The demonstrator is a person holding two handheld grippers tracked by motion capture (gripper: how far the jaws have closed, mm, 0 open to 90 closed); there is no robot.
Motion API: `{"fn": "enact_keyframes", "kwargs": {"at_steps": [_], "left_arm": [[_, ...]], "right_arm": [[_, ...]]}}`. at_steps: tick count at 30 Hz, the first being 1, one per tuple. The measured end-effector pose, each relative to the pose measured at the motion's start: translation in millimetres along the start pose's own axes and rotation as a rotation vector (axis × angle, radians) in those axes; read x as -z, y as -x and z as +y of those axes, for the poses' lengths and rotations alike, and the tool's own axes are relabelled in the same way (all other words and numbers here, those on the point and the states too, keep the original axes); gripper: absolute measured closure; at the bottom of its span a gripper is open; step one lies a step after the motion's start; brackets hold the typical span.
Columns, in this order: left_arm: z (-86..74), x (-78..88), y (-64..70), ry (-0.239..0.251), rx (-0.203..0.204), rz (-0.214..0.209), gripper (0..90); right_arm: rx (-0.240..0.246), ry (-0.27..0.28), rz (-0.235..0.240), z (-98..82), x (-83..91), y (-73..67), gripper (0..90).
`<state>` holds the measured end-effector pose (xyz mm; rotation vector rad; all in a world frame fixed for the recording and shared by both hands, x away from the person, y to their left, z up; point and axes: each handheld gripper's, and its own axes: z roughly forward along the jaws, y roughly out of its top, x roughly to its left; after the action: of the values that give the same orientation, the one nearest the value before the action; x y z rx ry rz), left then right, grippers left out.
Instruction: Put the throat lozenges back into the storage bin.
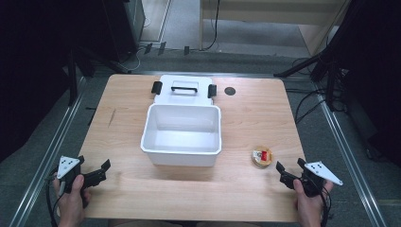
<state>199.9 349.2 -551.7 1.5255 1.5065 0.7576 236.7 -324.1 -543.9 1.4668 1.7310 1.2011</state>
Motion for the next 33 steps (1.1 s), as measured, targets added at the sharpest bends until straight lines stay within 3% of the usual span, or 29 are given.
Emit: {"fn": "enact_keyframes", "kwargs": {"at_steps": [8, 14, 19, 23, 27, 33], "left_arm": [[0.8, -1.3, -1.5, -0.013, 0.021, 0.018, 0.0], [0.9, -1.7, -0.7, -0.01, 0.012, 0.016, 0.0], [1.0, -2.1, 1.7, 0.009, -0.005, 0.04, 0.0], [0.3, -0.7, 0.6, 0.026, -0.001, 0.022, 0.0], [0.0, 0.5, -3.9, 0.033, 0.034, -0.003, 0.0], [0.9, -1.6, -2.0, 0.015, 0.015, -0.004, 0.0]], "right_arm": [[0.036, -0.026, 0.021, 0.4, -2.3, -5.0, 13.3], [0.074, -0.064, 0.036, 2.2, -3.0, -11.1, 13.3], [0.129, -0.131, 0.049, 3.4, -5.4, -19.5, 13.3], [0.152, -0.171, 0.063, 4.1, -6.7, -27.1, 13.3], [0.164, -0.213, 0.06, 6.7, -9.4, -31.9, 13.3], [0.195, -0.308, 0.095, 18.7, -10.7, -35.4, 13.2]]}}
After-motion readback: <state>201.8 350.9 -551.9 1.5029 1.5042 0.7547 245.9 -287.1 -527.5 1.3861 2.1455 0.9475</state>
